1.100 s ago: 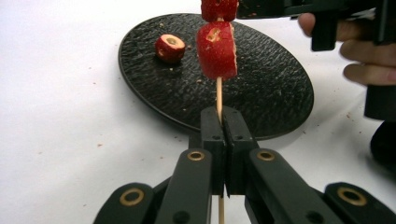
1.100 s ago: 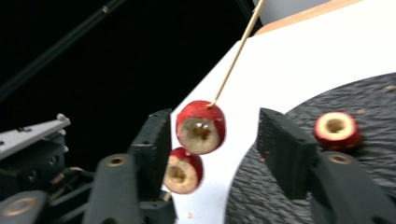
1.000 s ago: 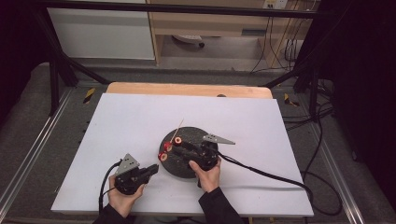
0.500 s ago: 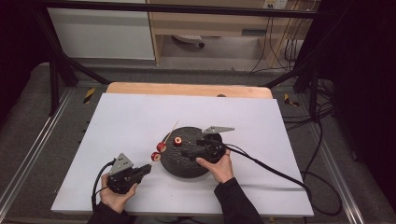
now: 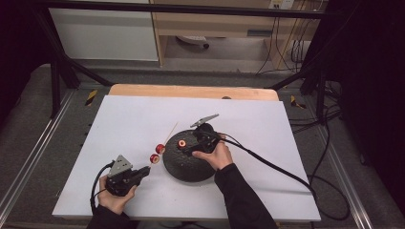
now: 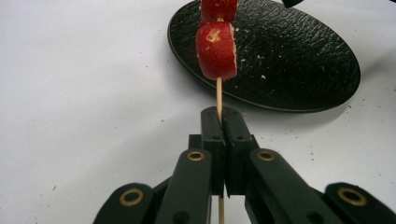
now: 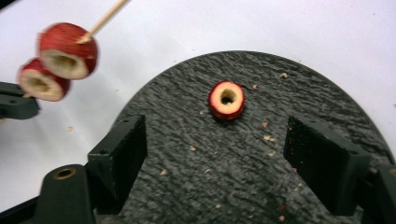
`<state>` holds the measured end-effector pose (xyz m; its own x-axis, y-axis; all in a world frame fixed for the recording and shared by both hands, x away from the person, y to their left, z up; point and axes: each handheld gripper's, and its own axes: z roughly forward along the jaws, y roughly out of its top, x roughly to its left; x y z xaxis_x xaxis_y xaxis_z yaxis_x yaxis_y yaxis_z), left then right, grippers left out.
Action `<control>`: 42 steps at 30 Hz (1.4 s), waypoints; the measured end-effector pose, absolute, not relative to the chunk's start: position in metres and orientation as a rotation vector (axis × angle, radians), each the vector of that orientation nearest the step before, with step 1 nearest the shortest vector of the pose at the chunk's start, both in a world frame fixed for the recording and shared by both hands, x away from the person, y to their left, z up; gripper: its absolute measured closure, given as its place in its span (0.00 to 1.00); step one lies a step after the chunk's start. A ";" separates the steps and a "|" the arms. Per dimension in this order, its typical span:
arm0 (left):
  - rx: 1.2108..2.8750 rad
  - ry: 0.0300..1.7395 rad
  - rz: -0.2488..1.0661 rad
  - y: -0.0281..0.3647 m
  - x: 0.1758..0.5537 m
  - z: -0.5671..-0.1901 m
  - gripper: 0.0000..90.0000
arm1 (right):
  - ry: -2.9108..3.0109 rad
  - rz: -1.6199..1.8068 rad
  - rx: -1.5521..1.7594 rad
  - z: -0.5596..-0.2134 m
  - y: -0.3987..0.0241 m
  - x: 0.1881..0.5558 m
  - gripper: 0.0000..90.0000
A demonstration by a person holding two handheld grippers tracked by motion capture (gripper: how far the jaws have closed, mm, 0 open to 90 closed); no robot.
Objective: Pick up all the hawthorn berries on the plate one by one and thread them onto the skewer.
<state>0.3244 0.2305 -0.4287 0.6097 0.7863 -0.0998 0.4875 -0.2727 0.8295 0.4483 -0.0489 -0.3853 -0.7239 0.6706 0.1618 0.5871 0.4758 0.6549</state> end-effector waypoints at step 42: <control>1.929 1.022 0.424 0.231 0.325 -0.429 0.99 | 2.716 0.964 1.383 -0.420 -0.019 0.503 0.67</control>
